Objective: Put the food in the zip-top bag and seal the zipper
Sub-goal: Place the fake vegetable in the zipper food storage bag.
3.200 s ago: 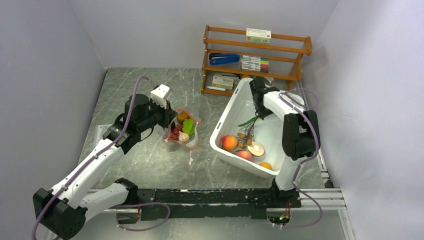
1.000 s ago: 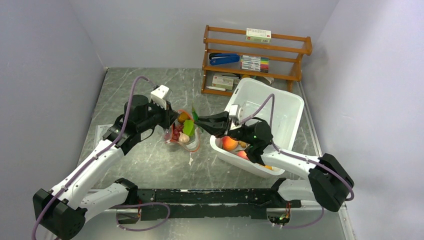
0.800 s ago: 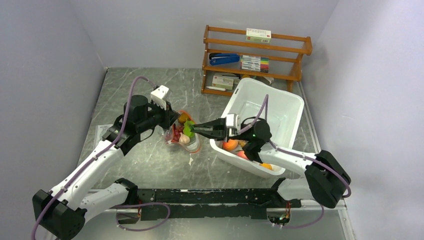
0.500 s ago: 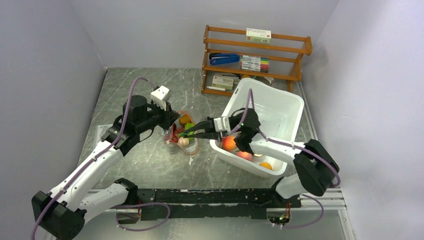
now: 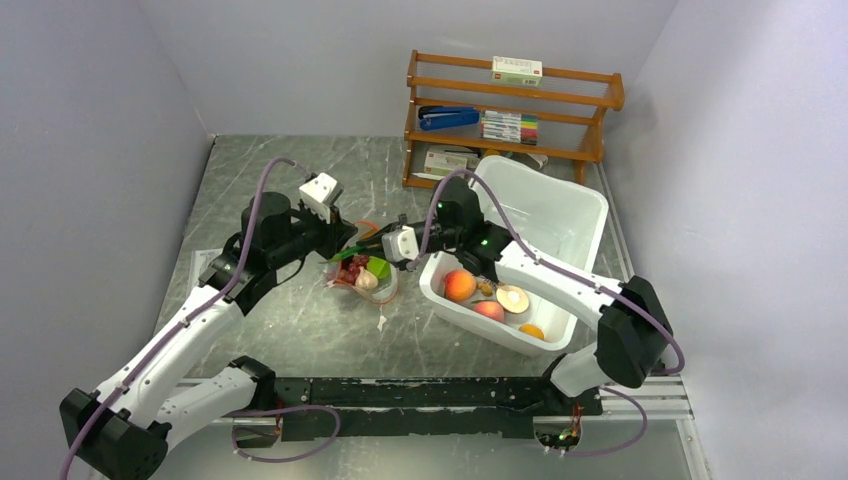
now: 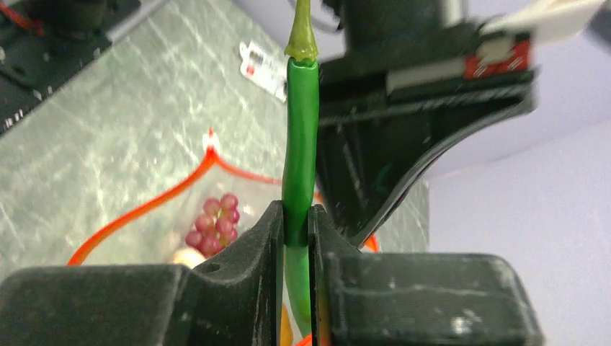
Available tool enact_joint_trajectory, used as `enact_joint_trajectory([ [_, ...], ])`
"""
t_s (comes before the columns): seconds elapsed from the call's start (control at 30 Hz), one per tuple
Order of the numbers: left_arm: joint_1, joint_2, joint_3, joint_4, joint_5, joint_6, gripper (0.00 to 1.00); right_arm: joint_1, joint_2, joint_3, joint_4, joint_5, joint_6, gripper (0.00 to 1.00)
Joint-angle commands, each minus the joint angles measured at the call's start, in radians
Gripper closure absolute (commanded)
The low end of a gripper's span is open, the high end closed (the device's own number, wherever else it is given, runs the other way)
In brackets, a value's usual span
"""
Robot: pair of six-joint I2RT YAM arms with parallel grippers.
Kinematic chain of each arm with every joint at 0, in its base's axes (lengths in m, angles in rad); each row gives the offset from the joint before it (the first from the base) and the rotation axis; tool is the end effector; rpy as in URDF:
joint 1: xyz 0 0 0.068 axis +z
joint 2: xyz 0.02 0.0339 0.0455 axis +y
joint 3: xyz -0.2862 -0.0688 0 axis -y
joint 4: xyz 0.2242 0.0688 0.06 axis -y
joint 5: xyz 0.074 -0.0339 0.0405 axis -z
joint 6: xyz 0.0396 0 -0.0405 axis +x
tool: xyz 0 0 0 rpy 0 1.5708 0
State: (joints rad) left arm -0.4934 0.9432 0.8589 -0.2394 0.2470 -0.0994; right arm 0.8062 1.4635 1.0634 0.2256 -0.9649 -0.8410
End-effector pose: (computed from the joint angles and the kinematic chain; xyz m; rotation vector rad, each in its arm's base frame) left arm 0.1601 -0.0971 0.3503 0.5460 1.8564 -0.6337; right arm 0.1941 0.2494 0.3492 -1.6404 0.5676 0.8090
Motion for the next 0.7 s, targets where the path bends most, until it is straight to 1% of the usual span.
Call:
enact_joint_trajectory([
  [0.0,0.006,-0.037,-0.006,0.026,0.015,0.033,0.93,0.001,0.021,0.029,-0.337,0.171,-0.257,0.91],
  [0.07,0.006,-0.036,-0.005,0.024,0.036,0.042,0.93,0.002,0.016,0.015,-0.349,0.187,-0.276,0.91],
  [0.23,0.006,-0.031,-0.002,0.012,0.025,0.047,0.93,0.004,0.029,0.003,-0.412,0.247,-0.342,0.92],
  [0.43,0.006,-0.016,0.007,-0.004,0.011,0.059,0.93,0.008,0.059,0.019,-0.432,0.338,-0.336,0.92],
  [0.53,0.007,-0.020,0.005,-0.002,0.004,0.059,0.93,0.007,0.068,0.002,-0.379,0.357,-0.293,0.92],
  [0.6,0.006,-0.024,0.000,0.007,0.011,0.059,0.93,0.007,0.064,-0.023,-0.307,0.410,-0.233,0.92],
  [0.67,0.006,-0.024,0.001,0.002,0.007,0.059,0.93,0.007,0.065,-0.029,-0.278,0.462,-0.191,0.91],
])
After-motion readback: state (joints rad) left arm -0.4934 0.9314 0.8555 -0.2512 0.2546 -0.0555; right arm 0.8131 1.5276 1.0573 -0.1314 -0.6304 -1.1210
